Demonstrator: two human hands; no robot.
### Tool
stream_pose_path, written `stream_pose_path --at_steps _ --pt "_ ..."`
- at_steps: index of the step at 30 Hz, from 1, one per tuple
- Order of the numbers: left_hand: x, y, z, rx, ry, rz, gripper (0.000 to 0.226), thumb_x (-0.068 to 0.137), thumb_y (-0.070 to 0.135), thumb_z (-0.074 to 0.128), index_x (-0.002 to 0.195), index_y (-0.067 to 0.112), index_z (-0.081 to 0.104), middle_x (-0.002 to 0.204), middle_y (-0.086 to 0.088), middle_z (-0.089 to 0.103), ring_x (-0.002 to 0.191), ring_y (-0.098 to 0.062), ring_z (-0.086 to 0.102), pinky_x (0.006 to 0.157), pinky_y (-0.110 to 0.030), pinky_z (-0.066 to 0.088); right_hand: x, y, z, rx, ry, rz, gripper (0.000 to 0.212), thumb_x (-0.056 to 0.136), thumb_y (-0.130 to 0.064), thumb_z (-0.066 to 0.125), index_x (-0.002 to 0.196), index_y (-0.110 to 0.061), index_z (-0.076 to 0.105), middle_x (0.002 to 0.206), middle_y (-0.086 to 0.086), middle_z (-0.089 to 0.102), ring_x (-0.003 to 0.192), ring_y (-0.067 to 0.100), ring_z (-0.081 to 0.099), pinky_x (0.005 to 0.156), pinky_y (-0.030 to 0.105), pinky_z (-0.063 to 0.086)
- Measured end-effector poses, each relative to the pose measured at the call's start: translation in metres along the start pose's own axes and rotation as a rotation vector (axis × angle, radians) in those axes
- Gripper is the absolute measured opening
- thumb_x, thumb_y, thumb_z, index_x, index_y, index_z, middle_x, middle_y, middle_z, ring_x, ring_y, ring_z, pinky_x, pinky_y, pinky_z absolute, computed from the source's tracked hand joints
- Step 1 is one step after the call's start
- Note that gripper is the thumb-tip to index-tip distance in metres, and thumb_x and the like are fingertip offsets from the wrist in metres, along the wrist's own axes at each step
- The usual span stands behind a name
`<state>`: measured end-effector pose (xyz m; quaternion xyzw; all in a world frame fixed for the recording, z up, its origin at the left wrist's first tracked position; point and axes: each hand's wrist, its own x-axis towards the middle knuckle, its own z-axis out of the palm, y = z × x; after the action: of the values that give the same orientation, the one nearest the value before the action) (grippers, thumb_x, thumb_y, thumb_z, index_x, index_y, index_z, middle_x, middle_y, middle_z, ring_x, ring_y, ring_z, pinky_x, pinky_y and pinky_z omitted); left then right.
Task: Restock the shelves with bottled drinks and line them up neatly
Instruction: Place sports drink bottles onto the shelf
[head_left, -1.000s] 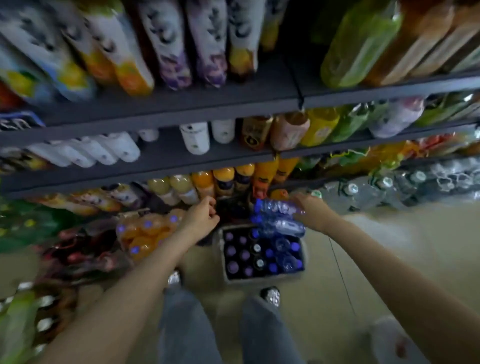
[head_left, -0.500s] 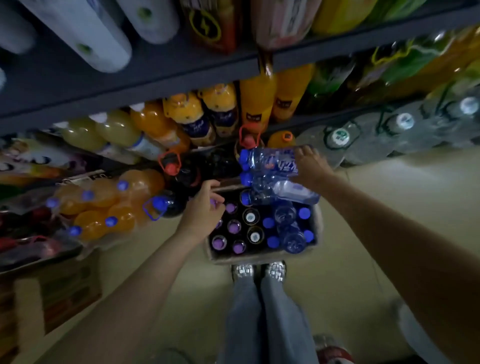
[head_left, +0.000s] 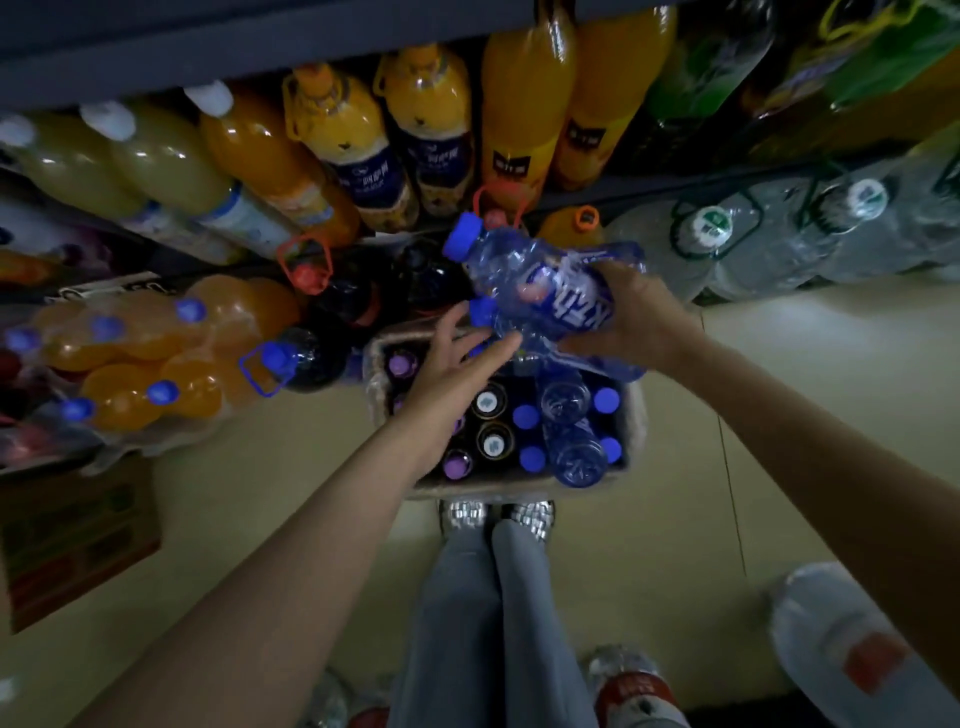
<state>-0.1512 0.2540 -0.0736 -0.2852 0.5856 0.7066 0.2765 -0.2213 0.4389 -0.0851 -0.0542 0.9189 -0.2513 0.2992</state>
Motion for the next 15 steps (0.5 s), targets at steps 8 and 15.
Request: stream_pose_path --at_steps 8,15 --pt "-0.01 -0.008 -0.006 -0.27 0.14 -0.082 0.025 0.078 0.016 0.067 0.101 0.016 0.06 0.094 -0.007 0.067 0.083 -0.024 0.065 0.065 -0.031 0.055 -0.021 -0.002 0.019 0.351 -0.329 0.091 0.042 0.076 -0.036 0.073 0.111 -0.017 0.059 0.115 0.001 0.059 0.11 0.017 0.054 0.095 0.028 0.041" --pt "-0.019 -0.029 -0.064 -0.067 0.163 -0.119 0.015 0.082 0.008 0.065 0.094 0.016 0.062 0.076 0.001 0.071 0.064 -0.014 0.068 0.051 -0.025 0.053 0.039 0.039 0.088 -0.53 -0.129 0.08 0.093 0.075 -0.038 0.073 0.142 -0.004 0.018 0.14 0.021 0.035 0.128 0.037 0.036 0.106 0.043 0.028"
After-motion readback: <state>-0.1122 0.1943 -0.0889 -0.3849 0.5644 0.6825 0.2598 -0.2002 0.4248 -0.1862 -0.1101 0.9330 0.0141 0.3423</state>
